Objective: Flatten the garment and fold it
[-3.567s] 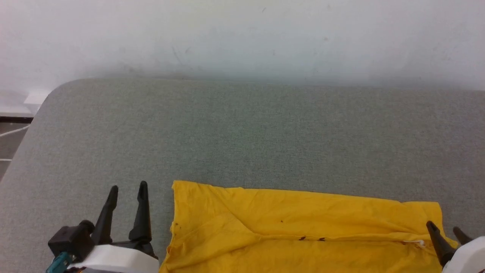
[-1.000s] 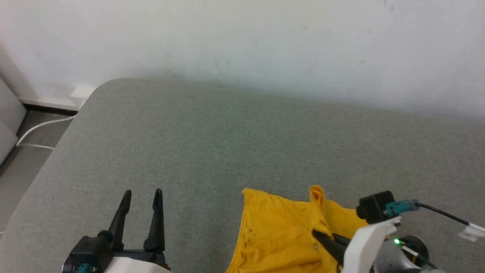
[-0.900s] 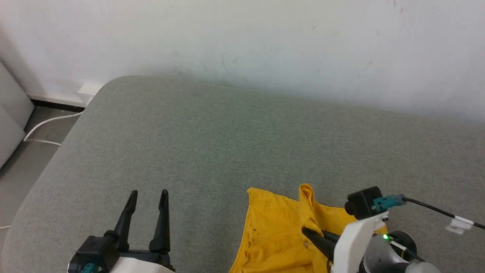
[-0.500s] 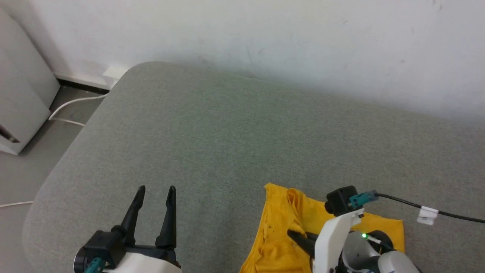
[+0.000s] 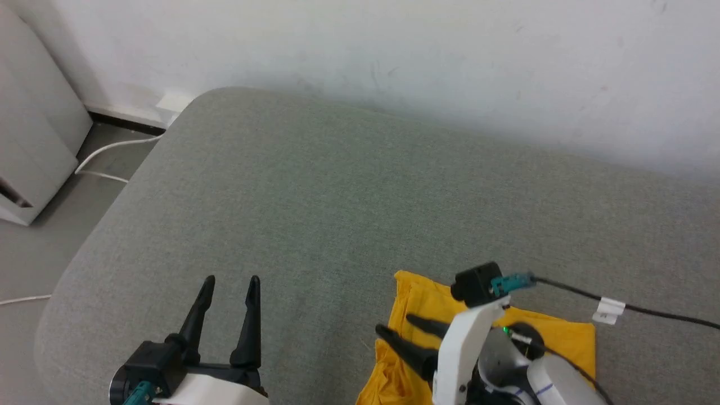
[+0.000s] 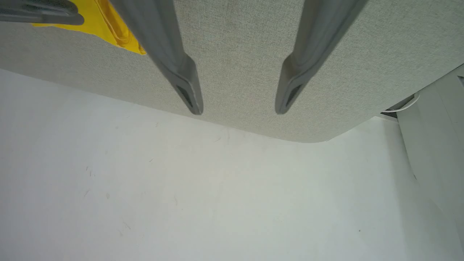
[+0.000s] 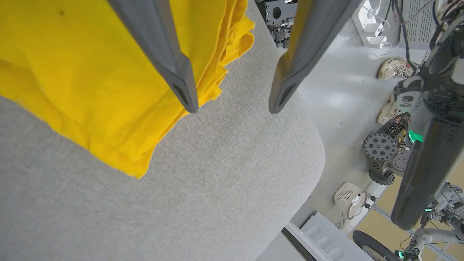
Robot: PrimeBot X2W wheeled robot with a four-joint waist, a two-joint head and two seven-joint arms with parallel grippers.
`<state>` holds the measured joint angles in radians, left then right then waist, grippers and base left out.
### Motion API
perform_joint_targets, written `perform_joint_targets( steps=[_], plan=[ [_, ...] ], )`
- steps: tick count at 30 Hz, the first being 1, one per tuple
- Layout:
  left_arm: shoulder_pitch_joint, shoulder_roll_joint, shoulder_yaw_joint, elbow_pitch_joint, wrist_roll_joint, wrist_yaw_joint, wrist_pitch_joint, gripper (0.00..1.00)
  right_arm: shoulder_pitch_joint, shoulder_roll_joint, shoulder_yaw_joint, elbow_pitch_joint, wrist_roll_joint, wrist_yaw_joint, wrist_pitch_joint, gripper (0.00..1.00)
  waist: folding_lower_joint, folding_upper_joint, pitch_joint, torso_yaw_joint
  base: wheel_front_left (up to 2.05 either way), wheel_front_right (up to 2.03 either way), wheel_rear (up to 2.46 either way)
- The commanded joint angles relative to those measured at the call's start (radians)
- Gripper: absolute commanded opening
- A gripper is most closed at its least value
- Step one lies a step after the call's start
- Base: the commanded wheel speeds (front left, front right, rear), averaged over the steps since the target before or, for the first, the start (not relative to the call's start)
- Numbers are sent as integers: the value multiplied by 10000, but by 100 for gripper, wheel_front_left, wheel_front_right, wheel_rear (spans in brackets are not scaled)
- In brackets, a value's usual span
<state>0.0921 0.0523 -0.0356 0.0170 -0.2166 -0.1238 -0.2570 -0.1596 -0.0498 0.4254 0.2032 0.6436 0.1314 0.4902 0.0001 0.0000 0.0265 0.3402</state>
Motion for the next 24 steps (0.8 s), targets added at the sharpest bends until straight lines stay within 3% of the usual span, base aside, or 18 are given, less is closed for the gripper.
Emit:
perform_joint_targets(
  steps=[1,5,10,15,18,24],
  plan=[
    [-113,-13,47,14,34,-68,-47,100,-324,-47,-28,-119,-181,-7,-141,100,-1,0,-89,-149,0,0,0],
    [-96,-14,141,-75,12,-68,-47,100,-1036,-778,-66,-508,-1206,-7,-1005,100,-1,0,-159,-484,0,0,0],
    [-76,-16,237,-192,28,-68,-47,100,-1911,-2221,-355,-726,-3085,-7,-2543,100,-1,0,-196,-977,0,0,0],
    [-103,-18,317,-313,27,-45,-47,100,-2146,-3090,-1375,-803,-4421,-7,-4053,100,-1,0,-190,-1458,0,0,0],
    [-106,-18,354,-384,20,5,-47,100,-1882,-3244,-2140,-915,-4877,-7,-4762,100,-1,0,-184,-1745,0,0,0],
    [-96,-19,346,-480,42,76,-47,100,-551,-2719,-3889,-1597,-5164,-7,-5509,100,-1,0,-118,-2178,0,0,0]
  ],
)
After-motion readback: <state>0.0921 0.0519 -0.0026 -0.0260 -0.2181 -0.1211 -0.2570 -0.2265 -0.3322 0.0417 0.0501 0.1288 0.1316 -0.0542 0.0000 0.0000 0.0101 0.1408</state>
